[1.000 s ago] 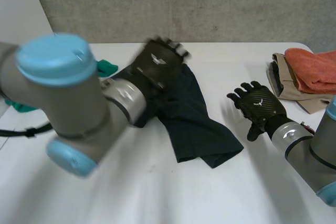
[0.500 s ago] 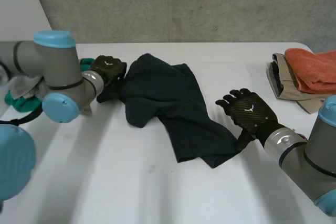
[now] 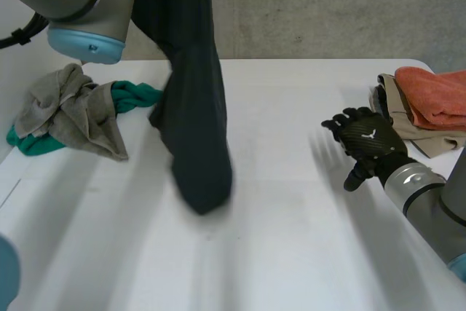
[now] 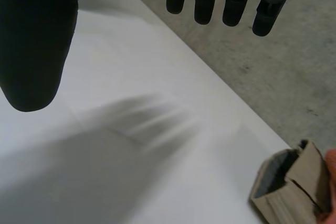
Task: Fold the laundry.
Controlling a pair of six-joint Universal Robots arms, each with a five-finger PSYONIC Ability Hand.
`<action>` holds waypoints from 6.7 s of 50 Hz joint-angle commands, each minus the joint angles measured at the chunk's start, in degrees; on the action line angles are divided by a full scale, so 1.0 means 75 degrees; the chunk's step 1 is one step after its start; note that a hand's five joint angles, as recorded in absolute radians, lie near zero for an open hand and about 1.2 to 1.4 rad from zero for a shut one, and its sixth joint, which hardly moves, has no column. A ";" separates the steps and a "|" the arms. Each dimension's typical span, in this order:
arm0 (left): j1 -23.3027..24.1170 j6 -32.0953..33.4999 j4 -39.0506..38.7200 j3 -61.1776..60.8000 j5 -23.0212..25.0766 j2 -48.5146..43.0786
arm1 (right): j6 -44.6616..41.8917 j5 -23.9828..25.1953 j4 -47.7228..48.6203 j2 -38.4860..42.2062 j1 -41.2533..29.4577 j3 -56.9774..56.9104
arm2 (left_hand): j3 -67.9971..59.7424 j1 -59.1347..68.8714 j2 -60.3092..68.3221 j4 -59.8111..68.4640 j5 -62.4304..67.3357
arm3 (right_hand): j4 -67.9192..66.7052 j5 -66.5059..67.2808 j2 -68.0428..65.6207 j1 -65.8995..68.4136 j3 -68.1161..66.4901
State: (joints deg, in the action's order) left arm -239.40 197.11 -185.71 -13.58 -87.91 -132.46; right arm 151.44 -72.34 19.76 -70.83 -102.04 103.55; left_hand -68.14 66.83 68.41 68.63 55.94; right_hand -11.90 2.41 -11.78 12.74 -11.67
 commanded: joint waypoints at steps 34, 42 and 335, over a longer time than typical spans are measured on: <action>0.2577 0.0507 0.2330 -1.0247 -0.0312 0.4195 | -0.0257 0.1041 -0.0794 0.0045 0.0410 -0.1057 | -0.1581 0.1756 0.1546 0.1517 0.1875 | 0.0254 -0.0321 0.0238 -0.0366 0.0223; 0.2389 0.0472 0.2355 -1.0705 -0.0384 0.4688 | -0.0903 0.2332 -0.1438 0.0349 0.0176 -0.2333 | -0.1581 0.1756 0.1546 0.1517 0.1875 | 0.0254 -0.0321 0.0238 -0.0366 0.0223; -0.0505 0.4564 0.2565 -0.5267 -0.1826 -0.0457 | -0.0985 0.0177 -0.3877 -0.0412 -0.1243 -0.0788 | 0.7752 -0.7577 -0.7787 -0.7817 -0.7458 | -0.9080 0.9012 -0.9096 0.8967 -0.9110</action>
State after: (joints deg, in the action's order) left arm -242.29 238.63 -167.06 -50.62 -102.15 -140.79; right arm 141.64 -70.66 -10.84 -73.94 -110.76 97.68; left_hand -13.93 10.78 13.38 13.32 4.13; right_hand -68.36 58.66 -67.04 63.93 -67.80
